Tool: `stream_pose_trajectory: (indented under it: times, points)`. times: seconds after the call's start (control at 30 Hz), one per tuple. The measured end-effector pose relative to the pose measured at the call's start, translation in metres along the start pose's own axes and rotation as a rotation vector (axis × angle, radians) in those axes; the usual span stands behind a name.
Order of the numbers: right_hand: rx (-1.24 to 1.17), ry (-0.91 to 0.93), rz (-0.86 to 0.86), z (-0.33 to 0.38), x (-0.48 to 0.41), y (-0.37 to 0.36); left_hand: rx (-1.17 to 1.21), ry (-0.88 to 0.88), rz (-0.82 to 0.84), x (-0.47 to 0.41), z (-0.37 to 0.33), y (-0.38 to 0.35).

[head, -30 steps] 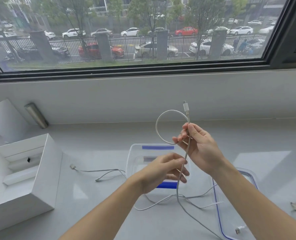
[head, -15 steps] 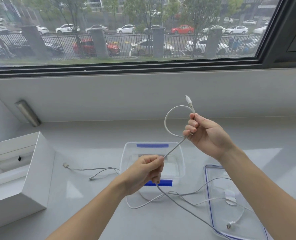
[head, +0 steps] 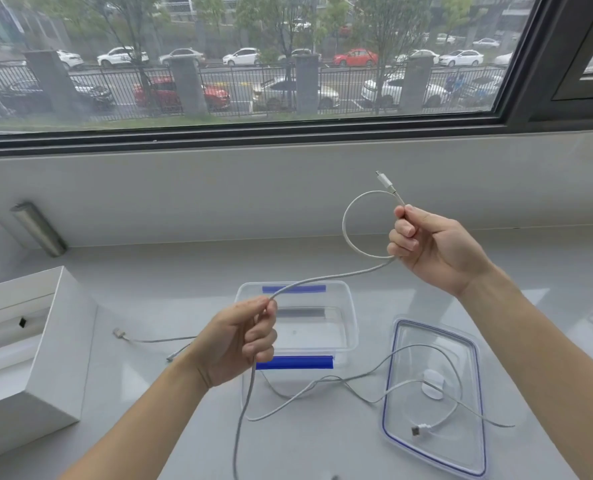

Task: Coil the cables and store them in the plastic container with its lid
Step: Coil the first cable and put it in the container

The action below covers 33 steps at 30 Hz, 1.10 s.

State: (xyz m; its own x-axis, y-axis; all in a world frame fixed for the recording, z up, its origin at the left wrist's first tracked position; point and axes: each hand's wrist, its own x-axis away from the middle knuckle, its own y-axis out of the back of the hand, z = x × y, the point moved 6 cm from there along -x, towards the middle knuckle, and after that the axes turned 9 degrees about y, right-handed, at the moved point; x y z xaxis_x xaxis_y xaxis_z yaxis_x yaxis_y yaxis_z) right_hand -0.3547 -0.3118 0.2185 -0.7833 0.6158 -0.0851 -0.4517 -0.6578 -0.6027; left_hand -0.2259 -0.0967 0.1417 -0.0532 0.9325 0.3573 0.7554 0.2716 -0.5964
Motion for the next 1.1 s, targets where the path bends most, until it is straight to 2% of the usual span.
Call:
stream_pose_trajectory:
  times: [0.13, 0.23, 0.33, 0.47, 0.7, 1.0, 1.1]
  points:
    - [0.035, 0.02, 0.037, -0.005, 0.002, -0.003, 0.118, -0.036, -0.129, -0.003, -0.013, 0.001]
    - [0.064, 0.025, 0.064, -0.014, 0.004, -0.007, 0.301, -0.07, -0.084, -0.007, -0.025, -0.005]
    - [0.077, 0.024, 0.098, -0.025, 0.007, -0.013, 0.381, -0.153, -0.132, -0.009, -0.037, -0.012]
    - [0.137, 0.024, 0.129, -0.036, 0.009, -0.018, 0.35, -0.263, -0.124, -0.011, -0.049, -0.036]
    - [0.156, 0.012, 0.146, -0.055, 0.011, -0.028, 0.105, -0.376, -0.215, -0.02, -0.056, -0.061]
    - [0.137, 0.02, 0.173, -0.068, 0.015, -0.042, 0.096, -0.46, -0.557, -0.033, -0.049, -0.056]
    - [0.172, 0.014, 0.176, -0.073, 0.016, -0.046, 0.054, -0.428, -0.598, -0.038, -0.043, -0.061]
